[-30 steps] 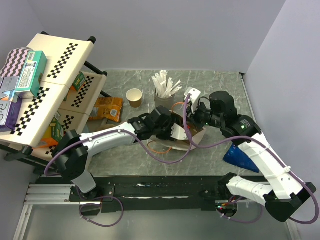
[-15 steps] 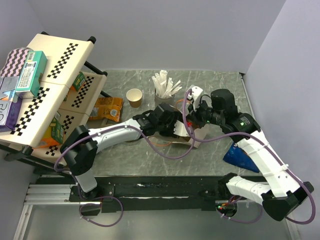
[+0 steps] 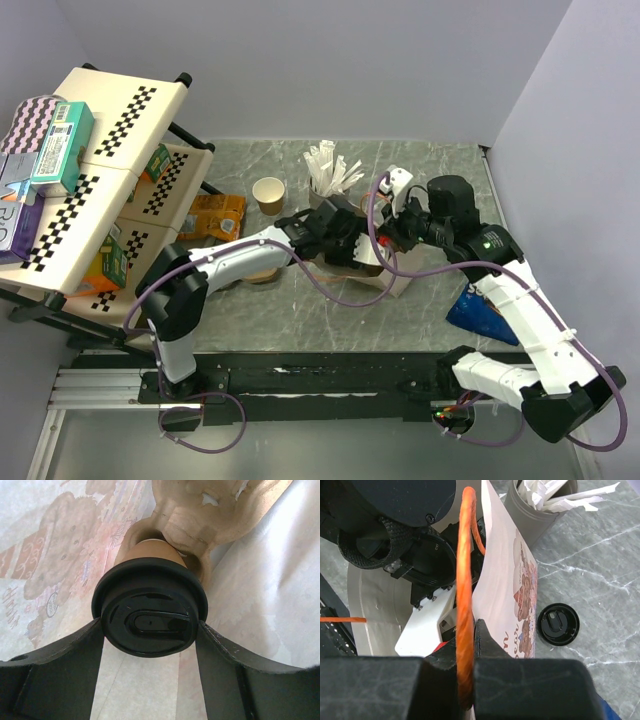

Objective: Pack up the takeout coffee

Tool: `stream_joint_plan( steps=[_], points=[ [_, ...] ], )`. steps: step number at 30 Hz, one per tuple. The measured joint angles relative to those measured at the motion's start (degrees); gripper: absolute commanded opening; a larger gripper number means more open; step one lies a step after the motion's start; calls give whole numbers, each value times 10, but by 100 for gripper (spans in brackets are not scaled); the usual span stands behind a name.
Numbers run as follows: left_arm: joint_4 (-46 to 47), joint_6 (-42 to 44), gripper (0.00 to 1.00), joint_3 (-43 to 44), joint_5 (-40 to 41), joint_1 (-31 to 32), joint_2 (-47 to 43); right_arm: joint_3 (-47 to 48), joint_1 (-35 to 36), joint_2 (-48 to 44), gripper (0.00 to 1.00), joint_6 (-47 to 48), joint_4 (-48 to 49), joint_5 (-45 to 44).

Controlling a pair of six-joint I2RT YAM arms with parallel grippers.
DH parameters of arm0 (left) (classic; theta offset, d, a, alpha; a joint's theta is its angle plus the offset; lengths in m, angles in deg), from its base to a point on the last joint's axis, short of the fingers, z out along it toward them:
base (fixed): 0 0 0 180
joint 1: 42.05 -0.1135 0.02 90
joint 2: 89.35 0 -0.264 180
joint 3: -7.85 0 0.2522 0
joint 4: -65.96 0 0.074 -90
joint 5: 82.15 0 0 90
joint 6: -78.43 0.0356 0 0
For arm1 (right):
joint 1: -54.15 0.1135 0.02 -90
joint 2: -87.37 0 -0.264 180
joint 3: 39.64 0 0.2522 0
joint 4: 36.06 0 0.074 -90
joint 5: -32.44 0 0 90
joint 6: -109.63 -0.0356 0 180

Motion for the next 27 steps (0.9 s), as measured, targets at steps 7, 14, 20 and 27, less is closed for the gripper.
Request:
stream_joint_plan(
  steps=[7, 14, 20, 27],
  points=[
    [-21, 0, 19, 39, -13, -2, 33, 0, -15, 2, 0, 0, -2, -13],
    [-19, -5, 53, 45, -12, -2, 44, 0, -21, 6, 0, -6, -3, -10],
    [-11, -18, 97, 34, -14, -2, 35, 4, -28, 9, 0, -9, -3, 1],
    [-15, -58, 99, 19, -31, 0, 2, 11, -29, 9, 0, -7, -1, 10]
  ],
)
